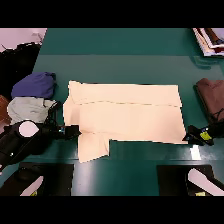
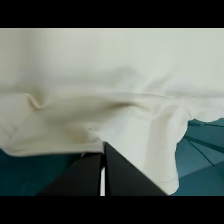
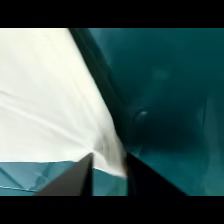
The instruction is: Fold the shirts.
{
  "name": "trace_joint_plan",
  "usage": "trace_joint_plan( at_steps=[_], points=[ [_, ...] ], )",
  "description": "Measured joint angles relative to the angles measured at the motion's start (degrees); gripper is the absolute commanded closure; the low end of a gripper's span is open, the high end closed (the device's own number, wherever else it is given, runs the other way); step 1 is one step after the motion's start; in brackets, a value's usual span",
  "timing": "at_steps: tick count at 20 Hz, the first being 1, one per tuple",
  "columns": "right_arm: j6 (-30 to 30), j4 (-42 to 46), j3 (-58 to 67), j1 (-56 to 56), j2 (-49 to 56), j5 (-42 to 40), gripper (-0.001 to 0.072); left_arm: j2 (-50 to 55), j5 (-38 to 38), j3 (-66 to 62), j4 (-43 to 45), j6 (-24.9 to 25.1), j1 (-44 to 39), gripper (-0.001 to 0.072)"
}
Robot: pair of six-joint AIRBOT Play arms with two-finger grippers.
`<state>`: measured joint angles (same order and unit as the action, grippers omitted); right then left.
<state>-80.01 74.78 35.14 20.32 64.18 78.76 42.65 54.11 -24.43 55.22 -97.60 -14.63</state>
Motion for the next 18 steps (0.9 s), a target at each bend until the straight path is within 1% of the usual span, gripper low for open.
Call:
trace_joint_plan(
  at_steps=[1, 4, 7, 10, 12, 13, 15, 17, 18],
  points=[
    [0.02, 0.02, -0.20, -0.35, -0.42, -0.83, 0.0691, 0.00, 0.22, -0.02, 0.00, 0.00, 0.00, 0.0684],
    [0.15, 0.13, -0.46, -0.90, -2.64, -0.81, 0.0692, -0.35, 2.69, -0.20, 0.70, 0.04, 0.00, 0.0685],
    [0.61, 1.73, -0.55, -1.03, -7.45, 1.90, 0.0692, -3.54, 8.07, -0.26, 2.08, -0.28, 0.00, 0.0685],
    [0.81, 6.56, -0.52, -1.07, -14.29, 6.08, 0.0692, -10.40, 14.19, -0.37, 2.73, -3.43, 0.00, 0.0684],
    [0.83, 7.78, 0.57, -1.11, -18.80, 7.43, 0.0692, -15.08, 17.03, -1.42, 2.64, -5.79, 0.00, 0.0684],
    [0.79, 7.80, 1.84, -1.14, -20.55, 7.58, 0.0692, -16.55, 17.49, -2.49, 2.78, -6.56, 0.00, 0.0685],
    [0.61, 6.27, 5.55, -1.16, -21.92, 6.99, 0.0692, -17.33, 15.85, -5.40, 4.26, -7.41, -0.04, 0.0684],
    [0.42, 3.63, 10.08, -1.25, -20.22, 5.81, 0.0692, -14.73, 11.80, -8.66, 6.21, -7.02, -0.04, 0.0683],
    [0.35, 2.16, 12.33, -1.25, -18.43, 5.07, 0.0692, -12.28, 9.57, -10.16, 6.95, -6.03, -0.02, 0.0683]
  ],
)
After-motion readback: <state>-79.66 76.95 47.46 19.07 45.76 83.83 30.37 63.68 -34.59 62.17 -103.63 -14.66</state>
